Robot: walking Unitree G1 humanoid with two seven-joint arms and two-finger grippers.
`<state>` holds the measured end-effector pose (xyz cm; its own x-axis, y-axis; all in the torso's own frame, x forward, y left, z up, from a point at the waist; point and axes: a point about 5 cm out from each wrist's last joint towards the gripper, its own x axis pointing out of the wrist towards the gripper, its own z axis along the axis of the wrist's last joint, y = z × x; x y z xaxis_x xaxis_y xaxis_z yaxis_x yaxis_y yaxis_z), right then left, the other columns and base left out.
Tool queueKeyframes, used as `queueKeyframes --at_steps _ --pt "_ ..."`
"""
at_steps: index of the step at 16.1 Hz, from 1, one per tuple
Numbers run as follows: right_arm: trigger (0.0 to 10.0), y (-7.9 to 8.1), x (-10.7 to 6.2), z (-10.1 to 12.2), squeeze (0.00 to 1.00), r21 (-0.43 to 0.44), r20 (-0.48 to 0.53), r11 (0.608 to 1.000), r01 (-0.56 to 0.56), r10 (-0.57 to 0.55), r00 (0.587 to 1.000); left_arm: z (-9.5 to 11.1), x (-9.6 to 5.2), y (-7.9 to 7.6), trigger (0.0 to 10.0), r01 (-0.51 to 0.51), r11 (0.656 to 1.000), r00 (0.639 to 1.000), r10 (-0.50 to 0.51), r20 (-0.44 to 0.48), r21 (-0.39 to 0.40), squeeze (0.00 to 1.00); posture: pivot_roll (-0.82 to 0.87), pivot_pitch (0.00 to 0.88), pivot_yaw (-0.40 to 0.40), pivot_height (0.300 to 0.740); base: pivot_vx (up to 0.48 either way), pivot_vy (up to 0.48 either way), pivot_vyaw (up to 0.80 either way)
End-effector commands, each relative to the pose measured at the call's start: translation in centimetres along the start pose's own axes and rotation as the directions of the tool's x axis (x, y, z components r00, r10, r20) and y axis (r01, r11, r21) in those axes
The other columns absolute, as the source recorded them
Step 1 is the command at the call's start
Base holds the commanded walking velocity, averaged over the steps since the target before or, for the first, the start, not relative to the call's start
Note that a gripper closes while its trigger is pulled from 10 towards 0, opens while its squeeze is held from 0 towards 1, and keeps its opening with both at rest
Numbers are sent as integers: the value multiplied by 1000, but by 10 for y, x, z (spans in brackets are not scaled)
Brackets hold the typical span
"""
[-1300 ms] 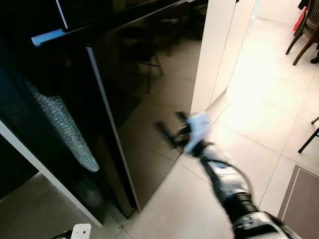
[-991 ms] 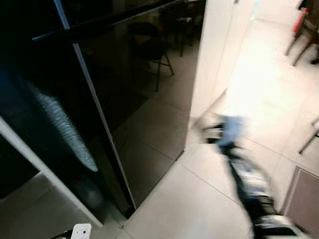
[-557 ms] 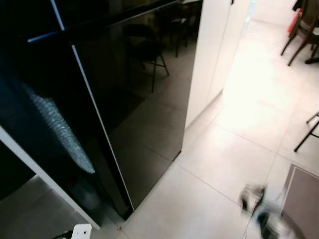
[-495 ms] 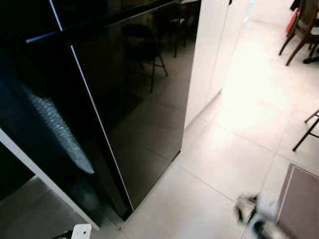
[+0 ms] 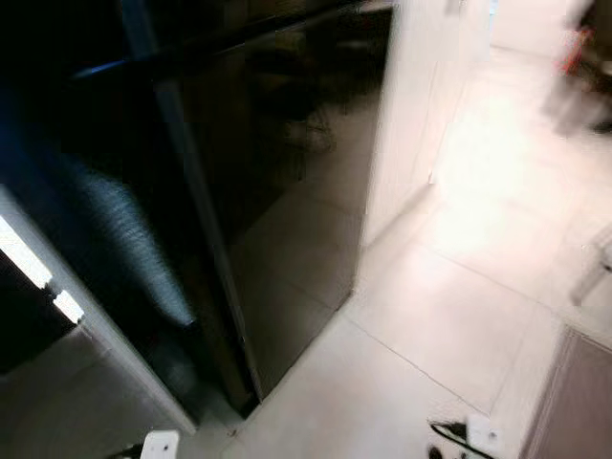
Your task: Restocking fridge
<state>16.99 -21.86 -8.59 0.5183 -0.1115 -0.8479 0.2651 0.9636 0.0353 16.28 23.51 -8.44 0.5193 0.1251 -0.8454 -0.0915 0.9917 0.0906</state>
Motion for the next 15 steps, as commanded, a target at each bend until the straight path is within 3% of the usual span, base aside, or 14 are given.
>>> queueKeyframes --at_steps 1,8,15 --pt "10000 5 1 0 0 -22 -3 1000 -4 4 1000 -12 -2 1 10000 3 1000 999 -3 -45 6 0 10 0 6 740 0 0 800" --pt "10000 19 2 5 0 -91 -8 994 -53 52 999 -10 -2 3 10000 -10 1000 999 9 -40 -13 0 17 0 2 740 0 0 794" --pt "10000 11 2 3 0 -143 -27 989 -48 45 999 -11 -1 1 10000 -13 999 999 11 -45 -42 0 9 0 -18 740 0 0 742"
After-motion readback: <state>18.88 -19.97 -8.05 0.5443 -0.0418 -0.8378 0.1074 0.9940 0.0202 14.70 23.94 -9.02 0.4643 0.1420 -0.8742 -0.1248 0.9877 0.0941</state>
